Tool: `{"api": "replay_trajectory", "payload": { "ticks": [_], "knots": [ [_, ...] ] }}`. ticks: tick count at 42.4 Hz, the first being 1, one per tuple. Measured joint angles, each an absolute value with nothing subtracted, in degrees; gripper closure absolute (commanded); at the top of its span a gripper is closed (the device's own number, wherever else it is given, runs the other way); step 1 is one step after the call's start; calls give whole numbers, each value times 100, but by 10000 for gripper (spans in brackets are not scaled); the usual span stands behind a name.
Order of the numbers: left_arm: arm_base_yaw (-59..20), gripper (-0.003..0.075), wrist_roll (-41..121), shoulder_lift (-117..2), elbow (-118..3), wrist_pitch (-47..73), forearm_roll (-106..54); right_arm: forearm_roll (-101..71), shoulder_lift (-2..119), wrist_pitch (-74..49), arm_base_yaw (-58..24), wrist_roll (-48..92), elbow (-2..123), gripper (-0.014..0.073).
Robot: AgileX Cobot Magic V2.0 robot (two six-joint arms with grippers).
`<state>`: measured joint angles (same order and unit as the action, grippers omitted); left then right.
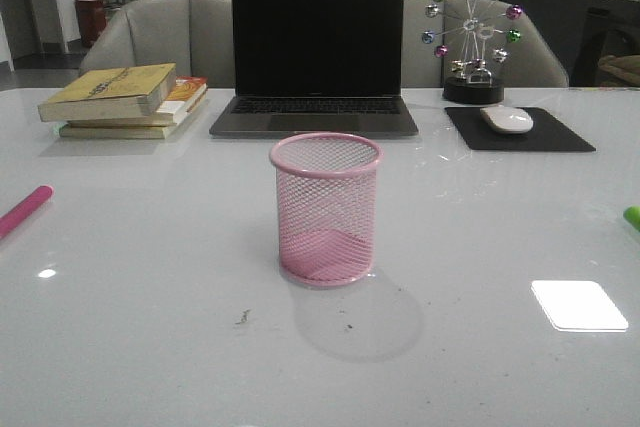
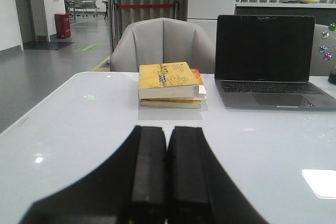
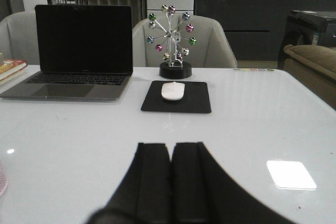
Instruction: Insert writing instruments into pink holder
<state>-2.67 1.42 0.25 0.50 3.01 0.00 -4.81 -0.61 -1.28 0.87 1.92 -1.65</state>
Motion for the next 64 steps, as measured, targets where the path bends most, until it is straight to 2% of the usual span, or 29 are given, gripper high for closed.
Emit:
{"api": "replay_trajectory", "payload": {
  "ticks": [30, 41, 51, 64],
  "knots": [
    [-267, 620, 142, 25, 50, 301, 0, -481, -61, -128, 87, 192, -165, 536],
    [-267, 620, 142, 25, -52, -205, -89, -481, -61, -64, 87, 192, -91, 536],
    [-267, 620, 142, -112, -1501, 107, -584, -481, -24, -525, 87, 192, 1226, 536],
    [-267, 620, 142, -1921, -3772, 2282, -634, -481, 1352, -1889, 87, 192, 3121, 536]
  ]
}}
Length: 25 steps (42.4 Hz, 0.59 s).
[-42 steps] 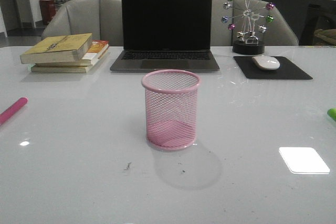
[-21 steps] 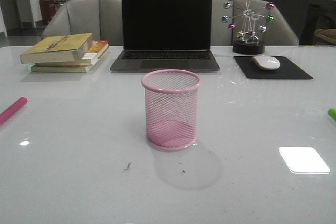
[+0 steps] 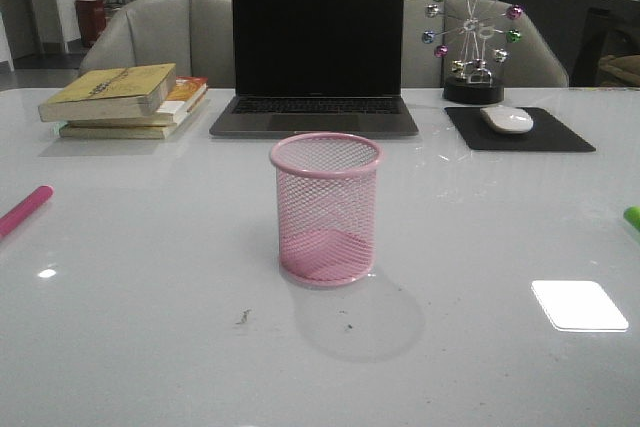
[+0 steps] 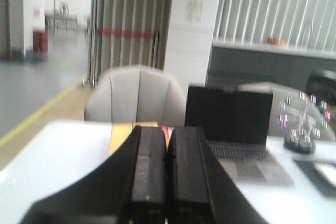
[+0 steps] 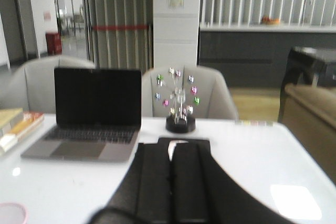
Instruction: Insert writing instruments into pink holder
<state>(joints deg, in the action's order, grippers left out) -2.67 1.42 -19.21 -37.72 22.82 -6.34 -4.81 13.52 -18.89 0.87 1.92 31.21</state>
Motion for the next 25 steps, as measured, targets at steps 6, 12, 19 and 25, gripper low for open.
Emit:
{"api": "replay_trajectory", "payload": {
  "ticks": [6, 12, 19, 25],
  "knots": [
    [-267, 620, 142, -2590, -4038, 2777, -616, -481, 2050, -2444, 87, 192, 3378, 536],
    [-267, 620, 142, -3155, -4038, 3307, -228, -481, 2676, -3068, 87, 192, 3387, 536],
    [-267, 620, 142, -3761, -4014, 3776, 0, -481, 3357, -3467, 87, 192, 3387, 536],
    [-267, 620, 142, -4212, -4004, 3877, 0, -481, 3805, -3516, 87, 192, 3387, 536]
  ]
}}
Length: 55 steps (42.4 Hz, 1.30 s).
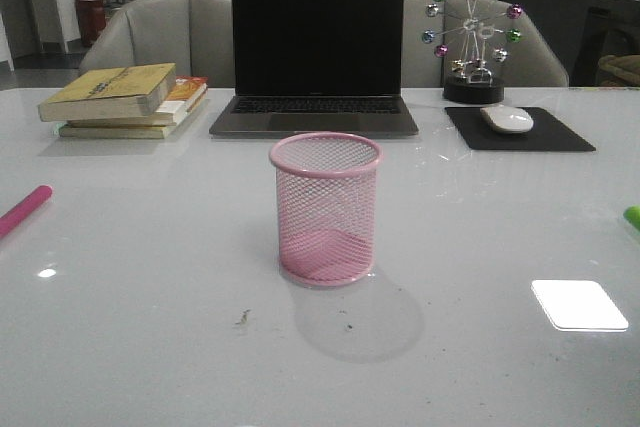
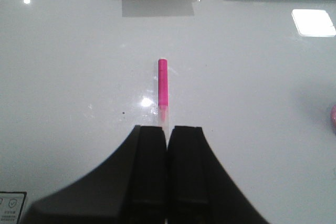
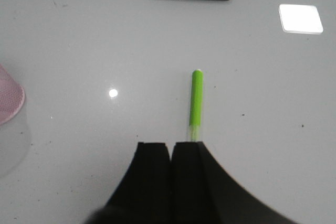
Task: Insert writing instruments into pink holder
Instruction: 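Grasp the green marker upright with the right gripper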
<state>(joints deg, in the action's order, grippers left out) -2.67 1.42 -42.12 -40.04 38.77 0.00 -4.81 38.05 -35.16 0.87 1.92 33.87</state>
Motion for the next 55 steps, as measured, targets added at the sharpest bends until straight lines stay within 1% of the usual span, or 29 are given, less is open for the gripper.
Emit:
{"api": "replay_trajectory", "payload": {
  "ticks": [3, 6, 8, 9, 10, 12, 14, 15, 17, 21, 24, 32, 39, 48, 55],
  "knots": [
    [-267, 618, 142, -4431, -4004, 3877, 0, -481, 4015, -3537, 87, 192, 3387, 512],
    [-267, 574, 142, -4629, -4004, 3877, 0, -481, 4211, -3559, 87, 192, 3387, 404],
    [-267, 507, 142, -4765, -4004, 3877, 0, -481, 4329, -3573, 87, 192, 3387, 302],
    [-267, 448, 142, -4813, -4004, 3877, 0, -481, 4376, -3573, 87, 192, 3387, 272],
    [-267, 399, 142, -4854, -4004, 3877, -31, -481, 4426, -3573, 87, 192, 3387, 215],
    [-267, 298, 142, -4919, -4004, 3877, -55, -481, 4540, -3573, 87, 192, 3387, 144],
    [-267, 202, 142, -4942, -4004, 3877, -81, -481, 4627, -3548, 87, 192, 3387, 91],
    [-267, 174, 142, -4952, -4004, 3877, -95, -481, 4675, -3535, 87, 192, 3387, 79],
    [-267, 141, 142, -4947, -4004, 3877, -140, -481, 4772, -3505, 87, 192, 3387, 74],
    [-355, 140, 142, -4947, -4004, 3877, -201, -481, 5043, -3457, 100, 158, 3401, 74],
    [-590, 140, 156, -4936, -4004, 3866, -201, -481, 5323, -3444, 196, 71, 3467, 74],
    [-1614, 140, 388, -4924, -4004, 3778, -226, -481, 6336, -3381, 616, -43, 3898, 74],
    [-2184, 140, 437, -4924, -4004, 3691, -165, -481, 7319, -3465, 663, -43, 4504, 74],
    [-2284, 140, 440, -4924, -4004, 3687, -120, -481, 8667, -3787, 663, 141, 5463, 74],
    [-2284, 140, 440, -4924, -4004, 3687, -120, -481, 9487, -3847, 663, 218, 6027, 75]
  ]
}}
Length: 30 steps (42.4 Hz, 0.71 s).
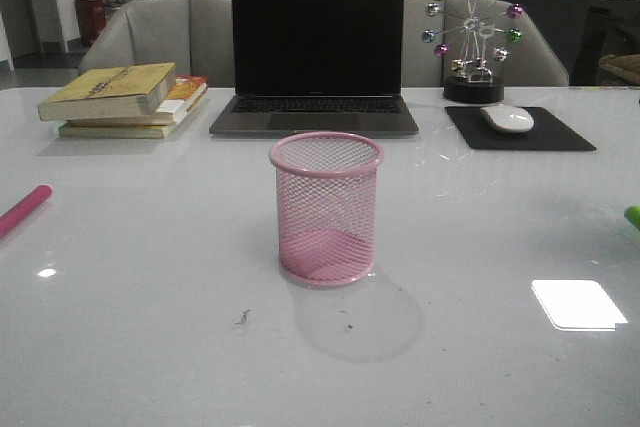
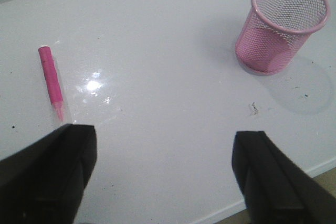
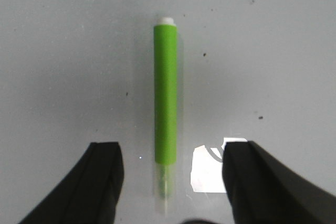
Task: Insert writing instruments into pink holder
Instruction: 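Grasp the green marker upright with the right gripper, then lift the green marker and carry it above the pink holder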
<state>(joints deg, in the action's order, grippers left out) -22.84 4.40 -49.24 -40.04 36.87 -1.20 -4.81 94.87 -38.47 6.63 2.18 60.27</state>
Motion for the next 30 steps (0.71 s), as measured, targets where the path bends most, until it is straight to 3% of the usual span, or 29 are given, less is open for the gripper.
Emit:
{"api": "replay_trajectory", "payload": {
  "ticks": [22, 30],
  "knots": [
    [-2284, 140, 440, -4924, -4004, 3678, -111, -481, 11220, -3958, 663, 410, 7359, 91],
    [-2284, 140, 440, -4924, -4004, 3666, -111, -442, 11397, -4114, 663, 422, 7592, 324]
  ]
}}
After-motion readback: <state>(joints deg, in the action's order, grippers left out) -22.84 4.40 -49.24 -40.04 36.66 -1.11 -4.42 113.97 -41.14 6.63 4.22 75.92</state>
